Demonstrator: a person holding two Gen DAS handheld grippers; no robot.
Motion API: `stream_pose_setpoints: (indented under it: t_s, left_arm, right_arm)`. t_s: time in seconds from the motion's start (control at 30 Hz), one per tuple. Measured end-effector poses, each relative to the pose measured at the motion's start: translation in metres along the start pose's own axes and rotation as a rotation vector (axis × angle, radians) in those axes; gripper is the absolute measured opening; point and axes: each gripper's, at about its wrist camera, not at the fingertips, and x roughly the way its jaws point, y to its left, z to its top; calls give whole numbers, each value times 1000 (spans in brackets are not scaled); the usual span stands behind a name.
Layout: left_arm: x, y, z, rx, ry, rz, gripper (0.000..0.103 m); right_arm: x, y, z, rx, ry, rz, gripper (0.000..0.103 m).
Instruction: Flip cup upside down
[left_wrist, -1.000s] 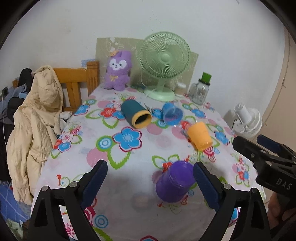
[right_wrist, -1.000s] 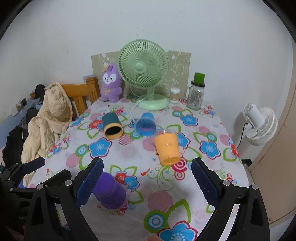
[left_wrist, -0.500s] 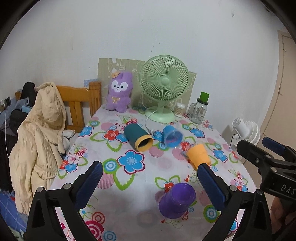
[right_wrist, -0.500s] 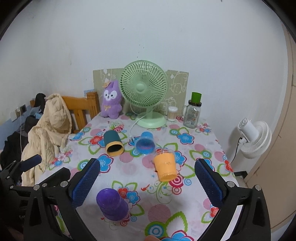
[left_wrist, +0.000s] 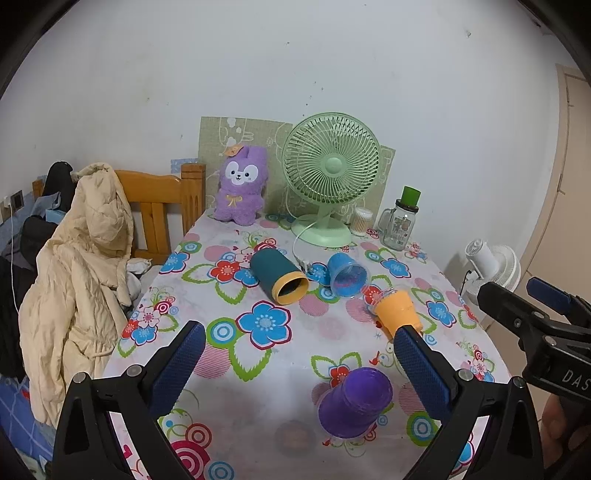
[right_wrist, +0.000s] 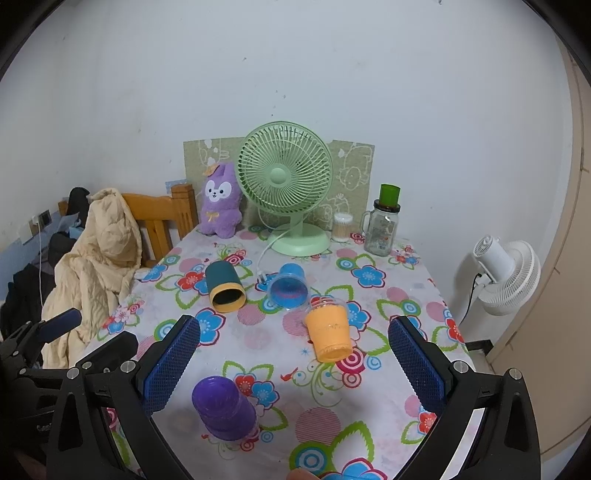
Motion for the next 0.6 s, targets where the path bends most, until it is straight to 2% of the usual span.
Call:
stream_pose_setpoints:
  t_s: [0.6]
  left_arm:
    - [5,2,-3,-6,14,3,103]
  right_arm:
    - [3,-1,-1,1,6,4,103]
